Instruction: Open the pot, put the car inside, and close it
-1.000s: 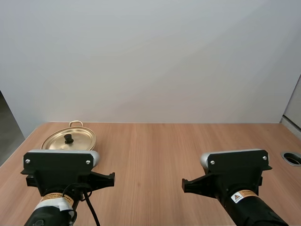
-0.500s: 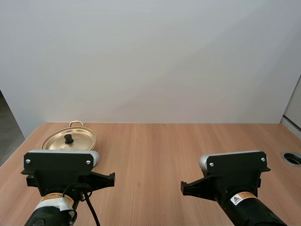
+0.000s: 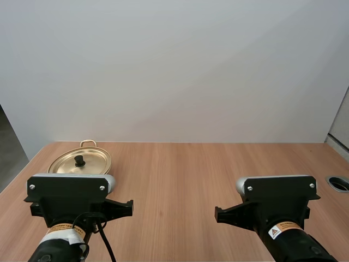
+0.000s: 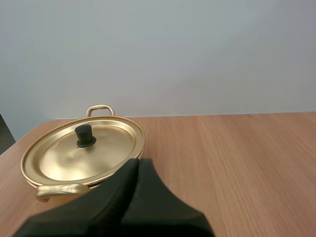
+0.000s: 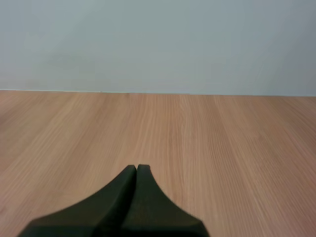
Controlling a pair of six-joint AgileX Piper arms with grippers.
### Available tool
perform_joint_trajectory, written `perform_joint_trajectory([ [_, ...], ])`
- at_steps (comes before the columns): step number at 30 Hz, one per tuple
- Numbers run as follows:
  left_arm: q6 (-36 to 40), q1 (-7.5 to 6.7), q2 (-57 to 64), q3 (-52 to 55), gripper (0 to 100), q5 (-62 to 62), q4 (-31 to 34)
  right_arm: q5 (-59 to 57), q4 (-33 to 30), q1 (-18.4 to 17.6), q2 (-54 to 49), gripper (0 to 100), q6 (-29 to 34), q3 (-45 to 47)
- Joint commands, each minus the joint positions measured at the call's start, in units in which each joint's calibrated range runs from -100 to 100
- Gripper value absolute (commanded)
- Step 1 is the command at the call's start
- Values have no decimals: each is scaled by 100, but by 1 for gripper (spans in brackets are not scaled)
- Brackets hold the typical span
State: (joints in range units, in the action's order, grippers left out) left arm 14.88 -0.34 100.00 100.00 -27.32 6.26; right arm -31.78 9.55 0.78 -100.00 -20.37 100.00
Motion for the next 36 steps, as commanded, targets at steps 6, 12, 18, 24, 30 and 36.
perform_joint_trajectory([
  [6, -1, -3, 0, 0, 0, -7, 4, 5, -924, -90, 0, 0, 1554, 0],
  [12, -1, -3, 0, 0, 0, -7, 4, -12, -955, -138, 0, 0, 1477, 0],
  [18, -1, -3, 0, 0, 0, -7, 4, 6, -989, -138, 0, 0, 1478, 0],
  [24, -1, -3, 0, 0, 0, -7, 4, 44, -1112, -138, 0, 0, 1478, 0],
  [30, -1, -3, 0, 0, 0, -7, 4, 44, -1135, -138, 0, 0, 1478, 0],
  [36, -1, -3, 0, 0, 0, -7, 4, 44, -1110, -138, 0, 0, 1478, 0],
])
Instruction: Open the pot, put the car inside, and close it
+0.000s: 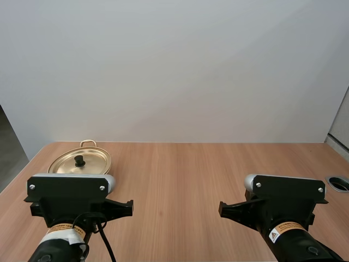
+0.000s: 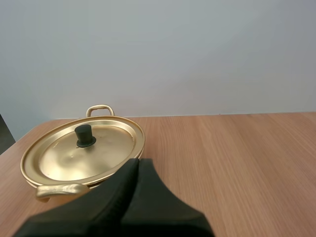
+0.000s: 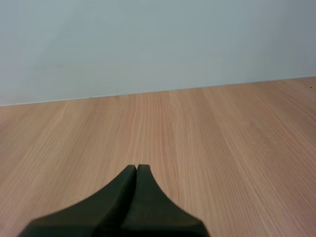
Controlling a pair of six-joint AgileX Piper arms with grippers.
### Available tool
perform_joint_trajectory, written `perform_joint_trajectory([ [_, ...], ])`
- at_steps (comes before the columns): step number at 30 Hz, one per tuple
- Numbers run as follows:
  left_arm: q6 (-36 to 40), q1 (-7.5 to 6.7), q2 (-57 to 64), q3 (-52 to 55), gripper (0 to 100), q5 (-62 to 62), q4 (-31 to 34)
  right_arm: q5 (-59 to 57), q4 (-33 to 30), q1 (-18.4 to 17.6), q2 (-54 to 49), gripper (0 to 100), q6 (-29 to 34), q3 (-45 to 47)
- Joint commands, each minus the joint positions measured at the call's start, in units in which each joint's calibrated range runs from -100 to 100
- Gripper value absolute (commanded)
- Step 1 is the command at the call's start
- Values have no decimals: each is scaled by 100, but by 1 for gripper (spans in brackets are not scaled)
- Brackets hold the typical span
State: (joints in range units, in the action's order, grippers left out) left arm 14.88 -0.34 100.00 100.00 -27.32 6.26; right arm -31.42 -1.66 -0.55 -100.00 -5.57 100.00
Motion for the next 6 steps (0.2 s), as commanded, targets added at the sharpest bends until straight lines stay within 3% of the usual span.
perform_joint_trajectory([
  [1, -1, -3, 0, 0, 0, -7, 4, 8, 11, -5, 0, 0, -2, 0],
  [6, -1, -3, 0, 0, 0, -7, 4, 8, 11, -5, 0, 0, -2, 0],
])
